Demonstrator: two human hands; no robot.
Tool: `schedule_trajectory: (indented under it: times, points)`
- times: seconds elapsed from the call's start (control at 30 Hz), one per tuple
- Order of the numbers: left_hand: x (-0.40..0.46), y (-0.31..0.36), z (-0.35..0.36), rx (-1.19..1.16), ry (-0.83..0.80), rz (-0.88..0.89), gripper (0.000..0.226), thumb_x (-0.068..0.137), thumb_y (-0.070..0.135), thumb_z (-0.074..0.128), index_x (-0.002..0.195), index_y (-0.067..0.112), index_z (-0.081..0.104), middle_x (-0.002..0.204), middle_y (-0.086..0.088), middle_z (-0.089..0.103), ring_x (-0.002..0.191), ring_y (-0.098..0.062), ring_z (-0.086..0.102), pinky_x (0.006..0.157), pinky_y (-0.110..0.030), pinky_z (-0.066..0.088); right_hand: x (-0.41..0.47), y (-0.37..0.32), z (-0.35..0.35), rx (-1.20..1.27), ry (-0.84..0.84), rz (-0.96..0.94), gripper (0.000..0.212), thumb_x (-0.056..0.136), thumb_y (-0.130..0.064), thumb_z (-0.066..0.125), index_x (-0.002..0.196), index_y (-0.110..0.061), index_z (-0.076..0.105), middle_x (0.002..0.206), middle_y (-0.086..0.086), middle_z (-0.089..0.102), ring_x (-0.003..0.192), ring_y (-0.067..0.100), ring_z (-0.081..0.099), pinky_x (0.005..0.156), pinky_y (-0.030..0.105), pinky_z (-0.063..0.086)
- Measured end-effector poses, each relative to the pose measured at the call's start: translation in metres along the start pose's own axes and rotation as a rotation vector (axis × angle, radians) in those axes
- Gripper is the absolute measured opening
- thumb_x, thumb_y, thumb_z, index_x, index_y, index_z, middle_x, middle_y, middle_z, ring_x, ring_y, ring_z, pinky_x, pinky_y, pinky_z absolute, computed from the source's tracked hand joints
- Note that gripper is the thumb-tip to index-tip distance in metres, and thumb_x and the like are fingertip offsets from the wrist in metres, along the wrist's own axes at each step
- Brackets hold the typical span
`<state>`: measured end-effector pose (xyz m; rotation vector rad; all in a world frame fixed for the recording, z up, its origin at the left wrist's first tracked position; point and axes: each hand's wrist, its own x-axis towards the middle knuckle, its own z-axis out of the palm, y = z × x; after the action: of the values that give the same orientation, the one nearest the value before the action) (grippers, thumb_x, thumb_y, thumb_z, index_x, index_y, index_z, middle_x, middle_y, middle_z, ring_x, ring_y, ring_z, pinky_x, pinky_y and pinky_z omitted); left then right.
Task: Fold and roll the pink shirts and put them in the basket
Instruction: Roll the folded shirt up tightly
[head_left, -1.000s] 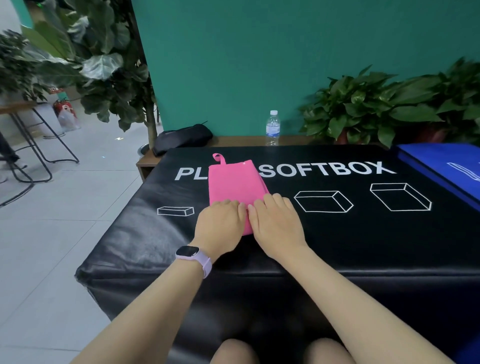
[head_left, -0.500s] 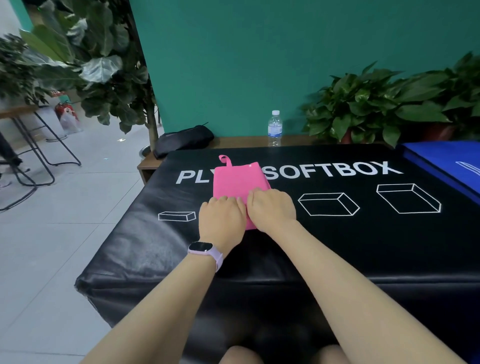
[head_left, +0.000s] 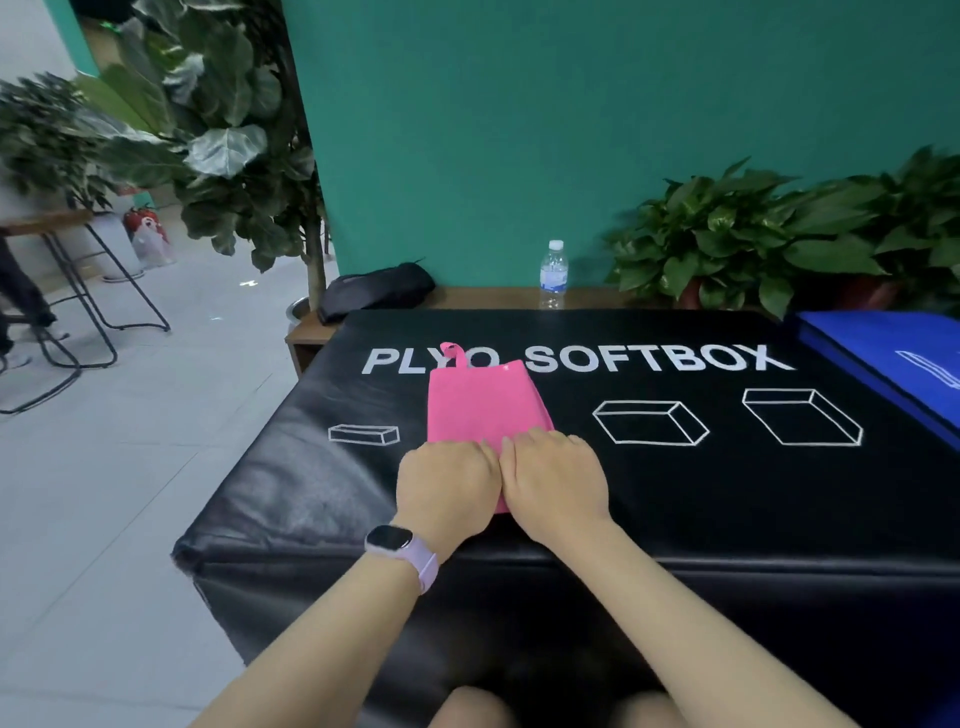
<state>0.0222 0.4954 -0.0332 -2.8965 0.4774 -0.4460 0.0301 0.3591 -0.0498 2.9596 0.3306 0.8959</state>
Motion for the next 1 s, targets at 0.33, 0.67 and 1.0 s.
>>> schedule_trajectory:
  times: [0.33,0.67,1.0]
  points:
    - [-0.045,0.021,0.008,-0.114,0.286,-0.186,0.029,0.097,0.017,0.021,0.08,0.02,0.044,0.083,-0.001,0.045,0.078,-0.023,0.033,0.073,-0.035,0.027,0.0,0.0,-0.024,-0.145,-0.26,-0.238,0.035,0.089,-0.011,0.053,0.061,-0.019,0.034,0.058,-0.005,0.035,0.05,0.023,0.036,0.05,0.031,0.027]
    - [0.009,-0.012,0.006,-0.027,0.031,0.011,0.026,0.095,0.016,0.042,0.07,0.021,0.042,0.079,0.0,0.062,0.066,-0.027,0.044,0.059,-0.031,0.034,-0.024,-0.016,-0.016,0.05,-0.039,0.061,0.053,0.105,-0.027,0.012,0.083,-0.017,0.059,0.082,0.003,0.058,0.08,0.027,0.052,0.078,0.041,0.041]
    - [0.0,-0.005,0.013,0.014,0.161,0.047,0.019,0.081,0.004,0.035,0.079,0.022,0.039,0.074,-0.001,0.054,0.068,-0.027,0.045,0.062,-0.039,0.039,0.028,0.001,0.002,0.005,-0.229,-0.064,0.034,0.099,-0.019,0.04,0.066,-0.024,0.044,0.07,-0.005,0.052,0.064,0.024,0.047,0.06,0.034,0.033]
